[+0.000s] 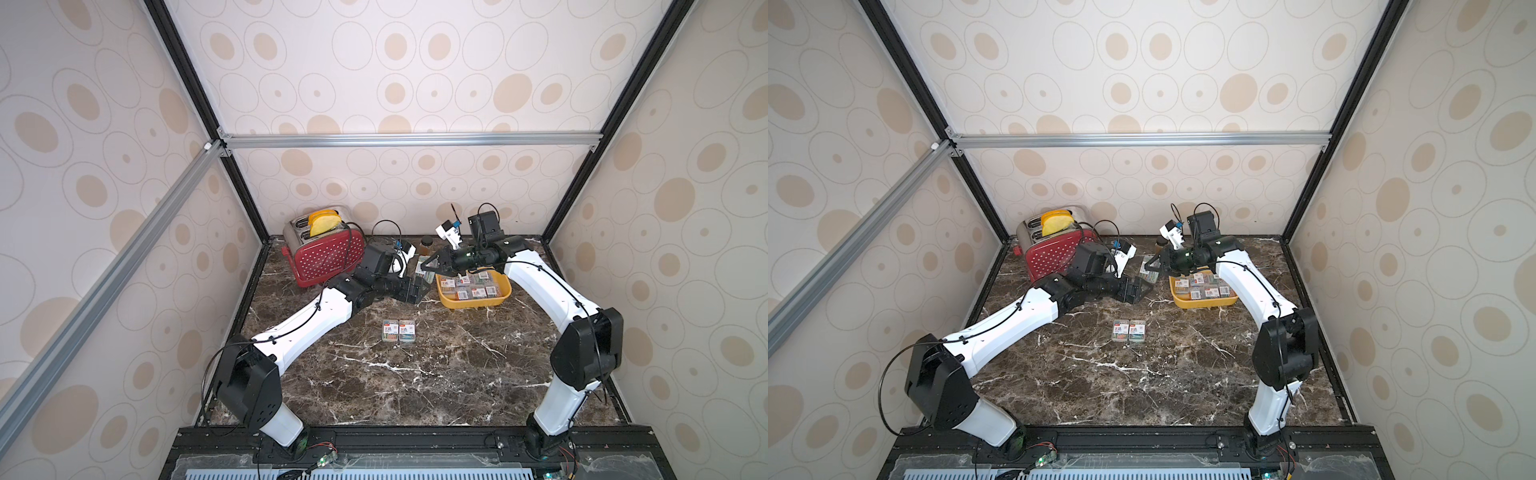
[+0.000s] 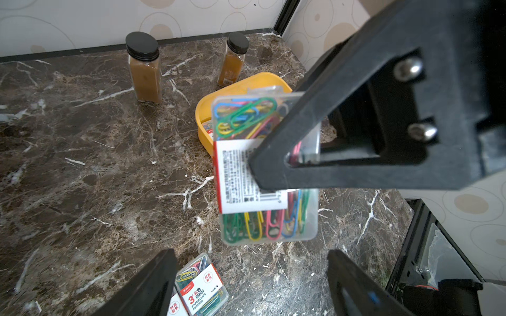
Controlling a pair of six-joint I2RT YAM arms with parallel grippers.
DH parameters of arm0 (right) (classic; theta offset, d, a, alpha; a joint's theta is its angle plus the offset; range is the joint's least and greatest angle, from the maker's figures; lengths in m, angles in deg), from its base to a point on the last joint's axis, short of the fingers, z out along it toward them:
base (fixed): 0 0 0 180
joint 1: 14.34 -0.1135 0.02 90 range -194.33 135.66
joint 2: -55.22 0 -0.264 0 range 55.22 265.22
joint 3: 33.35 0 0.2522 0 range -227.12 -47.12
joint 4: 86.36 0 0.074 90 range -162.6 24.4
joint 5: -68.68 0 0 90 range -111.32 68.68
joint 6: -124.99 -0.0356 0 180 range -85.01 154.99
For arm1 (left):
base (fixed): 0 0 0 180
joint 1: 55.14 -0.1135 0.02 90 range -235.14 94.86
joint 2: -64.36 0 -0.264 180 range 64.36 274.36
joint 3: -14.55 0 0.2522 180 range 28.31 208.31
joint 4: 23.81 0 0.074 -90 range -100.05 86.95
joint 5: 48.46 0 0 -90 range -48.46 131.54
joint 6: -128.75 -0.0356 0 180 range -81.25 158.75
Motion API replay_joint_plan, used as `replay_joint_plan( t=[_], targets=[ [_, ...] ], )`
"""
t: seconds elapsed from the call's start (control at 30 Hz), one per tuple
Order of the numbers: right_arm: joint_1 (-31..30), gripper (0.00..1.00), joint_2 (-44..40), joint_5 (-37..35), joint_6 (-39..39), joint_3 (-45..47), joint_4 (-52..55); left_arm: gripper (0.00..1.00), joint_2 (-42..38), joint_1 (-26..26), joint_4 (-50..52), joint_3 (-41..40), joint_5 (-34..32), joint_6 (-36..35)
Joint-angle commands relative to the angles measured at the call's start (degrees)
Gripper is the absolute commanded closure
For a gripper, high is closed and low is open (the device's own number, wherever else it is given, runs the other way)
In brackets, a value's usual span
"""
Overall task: Take the paper clips out of the storage box
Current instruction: Pick up the boxed paper clips from the storage box.
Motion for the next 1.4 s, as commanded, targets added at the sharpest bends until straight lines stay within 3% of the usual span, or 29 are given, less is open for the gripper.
replay_joint_plan(
  t=[0.0,0.33,0.7,0.93,1.2,1.37],
  targets=[
    [-0.8,0.75,-2.7,0.8,-0.7,0.9,-1.3,0.11,0.3,0.6,-1.5,2.6,-1.6,-1.3],
    [-1.5,0.76,-3.8,1.1,-0.8,2.0,-1.4,0.13,0.3,0.6,-3.5,2.3,-3.0,-1.3],
    [-2.1,0.76,-4.7,2.1,-0.1,3.1,-1.0,0.25,0.5,0.6,-4.2,1.8,-5.3,-2.4],
    [-2.2,0.76,-4.3,3.2,0.4,2.4,-0.3,0.43,0.9,0.6,-3.7,2.0,-6.5,-2.2],
    [-2.1,0.67,-4.7,4.0,1.0,2.0,-0.2,0.7,1.9,0.6,-0.5,4.2,-6.2,-2.2],
    [-2.1,0.62,-4.7,4.3,1.0,2.0,-0.6,0.79,1.4,0.6,0.6,4.2,-6.3,-2.5]
  ],
)
